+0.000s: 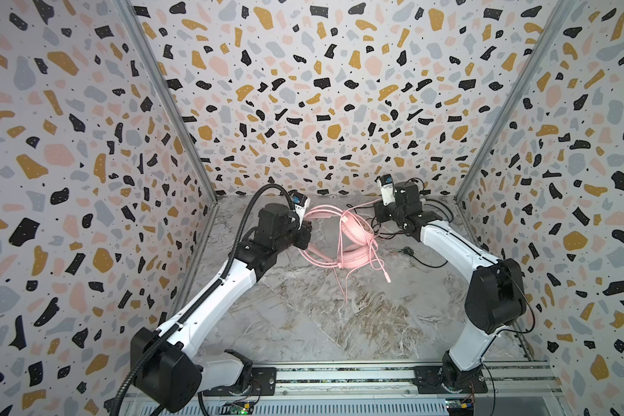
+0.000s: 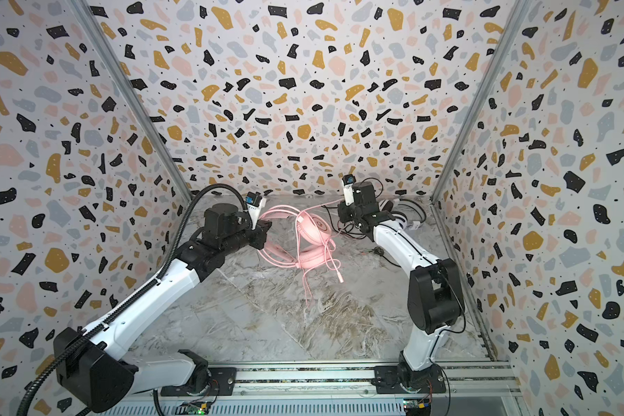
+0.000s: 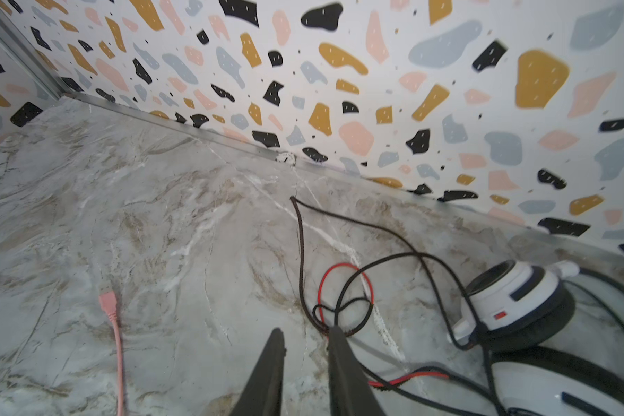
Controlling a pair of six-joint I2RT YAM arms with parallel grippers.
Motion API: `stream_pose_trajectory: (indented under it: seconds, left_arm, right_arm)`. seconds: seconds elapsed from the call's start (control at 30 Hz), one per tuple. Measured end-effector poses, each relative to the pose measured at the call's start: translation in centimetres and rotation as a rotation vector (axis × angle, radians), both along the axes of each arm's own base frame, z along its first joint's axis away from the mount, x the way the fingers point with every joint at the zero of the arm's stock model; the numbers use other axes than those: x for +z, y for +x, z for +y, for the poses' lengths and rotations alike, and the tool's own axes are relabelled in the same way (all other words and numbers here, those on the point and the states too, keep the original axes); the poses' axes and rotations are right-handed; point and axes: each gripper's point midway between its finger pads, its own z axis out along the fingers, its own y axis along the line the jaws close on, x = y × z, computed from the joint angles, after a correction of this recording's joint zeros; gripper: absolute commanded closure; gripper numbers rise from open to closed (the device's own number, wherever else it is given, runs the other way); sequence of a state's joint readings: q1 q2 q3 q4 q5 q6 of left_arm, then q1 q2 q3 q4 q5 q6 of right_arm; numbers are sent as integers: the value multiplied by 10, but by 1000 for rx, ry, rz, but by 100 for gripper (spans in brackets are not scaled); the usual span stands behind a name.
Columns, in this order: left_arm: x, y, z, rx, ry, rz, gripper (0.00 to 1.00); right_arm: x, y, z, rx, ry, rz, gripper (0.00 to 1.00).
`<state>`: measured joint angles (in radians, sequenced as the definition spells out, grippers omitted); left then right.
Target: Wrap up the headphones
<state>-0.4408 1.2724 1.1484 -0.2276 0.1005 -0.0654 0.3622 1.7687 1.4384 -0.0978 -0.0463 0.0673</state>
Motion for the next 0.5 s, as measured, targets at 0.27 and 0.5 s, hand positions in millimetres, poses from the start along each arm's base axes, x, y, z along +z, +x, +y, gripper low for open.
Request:
stream_pose_trajectory:
  seconds: [0.27, 0.5]
  left_arm:
    - [5, 6, 12, 25, -51, -7, 100]
    - [9, 6, 28, 62, -89, -12, 100]
  right_arm:
    - [-45, -9, 9, 29, 57, 71, 57]
    - [-69, -22, 9, 30, 78, 103, 54]
